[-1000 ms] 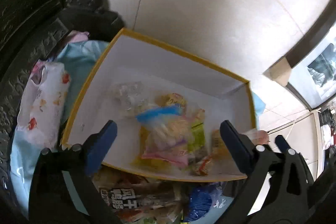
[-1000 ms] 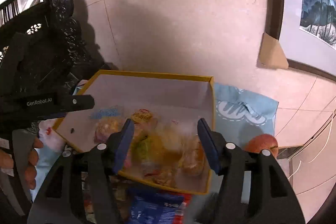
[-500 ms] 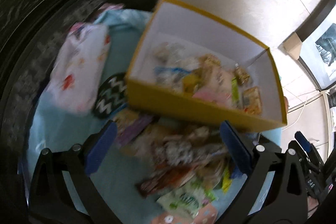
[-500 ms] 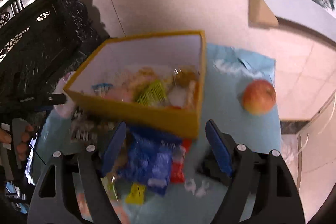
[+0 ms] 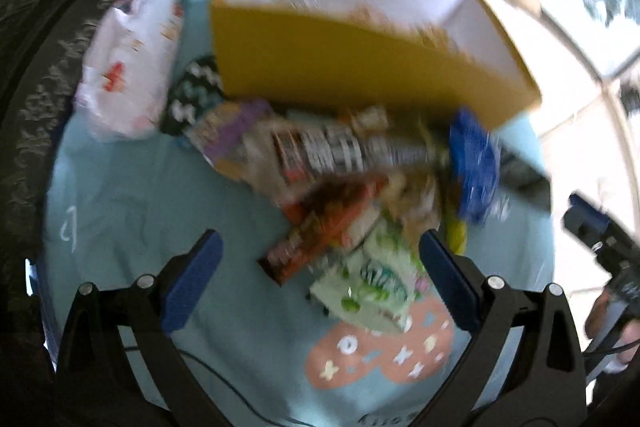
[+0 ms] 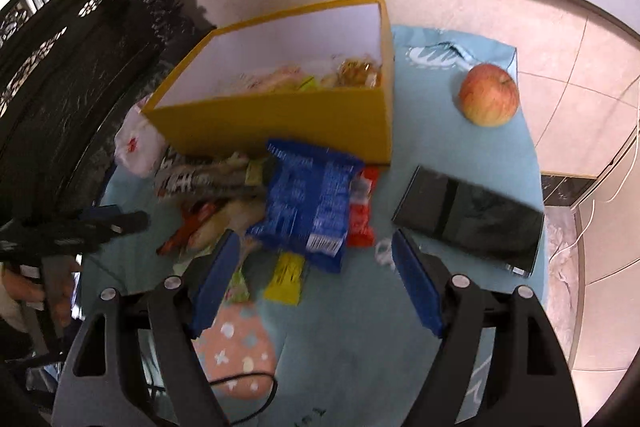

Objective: Organize snacks
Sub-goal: 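Grasp a brown chocolate wafer bar with the left tool while the right grasps a yellow wafer stick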

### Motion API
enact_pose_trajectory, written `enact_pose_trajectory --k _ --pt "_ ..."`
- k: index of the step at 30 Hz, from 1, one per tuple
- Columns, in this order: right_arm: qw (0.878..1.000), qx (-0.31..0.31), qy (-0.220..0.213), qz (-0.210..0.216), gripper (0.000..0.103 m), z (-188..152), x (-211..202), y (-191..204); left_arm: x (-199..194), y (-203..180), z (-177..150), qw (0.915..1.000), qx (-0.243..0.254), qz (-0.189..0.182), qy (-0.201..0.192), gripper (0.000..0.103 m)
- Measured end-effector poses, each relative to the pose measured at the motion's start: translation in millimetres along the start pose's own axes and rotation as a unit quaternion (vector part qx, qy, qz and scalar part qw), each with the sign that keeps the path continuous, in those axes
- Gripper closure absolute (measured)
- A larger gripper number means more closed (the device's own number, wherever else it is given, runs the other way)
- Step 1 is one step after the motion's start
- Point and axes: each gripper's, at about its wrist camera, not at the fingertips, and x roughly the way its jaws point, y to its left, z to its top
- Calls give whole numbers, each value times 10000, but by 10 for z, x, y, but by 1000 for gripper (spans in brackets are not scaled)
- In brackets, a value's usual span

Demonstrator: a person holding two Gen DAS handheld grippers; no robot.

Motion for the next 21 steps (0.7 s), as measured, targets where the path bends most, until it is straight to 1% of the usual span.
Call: enact_pose_trajectory --k 1,3,5,10,15,17,19,20,21 --pt "10000 -5 42 23 14 -27 -2 14 61 -31 -37 9999 88 61 100 3" --pt "10000 36 26 54 9 -116 -32 25 168 -68 -84 9994 149 134 274 3" --pt "10000 15 54 60 9 -190 -27 41 212 -106 -120 9991 179 64 367 3" --pt "9992 0 399 -53 9 -344 189 83 276 -149 -198 9981 352 73 506 3" --pt "9973 133 719 -119 9 -326 549 170 318 -56 -313 9975 277 100 638 3" --pt "9960 50 869 -189 14 -287 708 250 318 -1 -330 9976 202 118 658 3" --pt "9943 -38 1038 -245 25 -250 897 331 311 46 -348 9977 136 94 664 3" --pt "9924 14 1220 -188 29 -230 1025 358 311 75 -355 9976 106 90 676 3" --pt "9912 33 1312 -189 36 -222 1096 372 311 104 -360 9976 87 92 683 3"
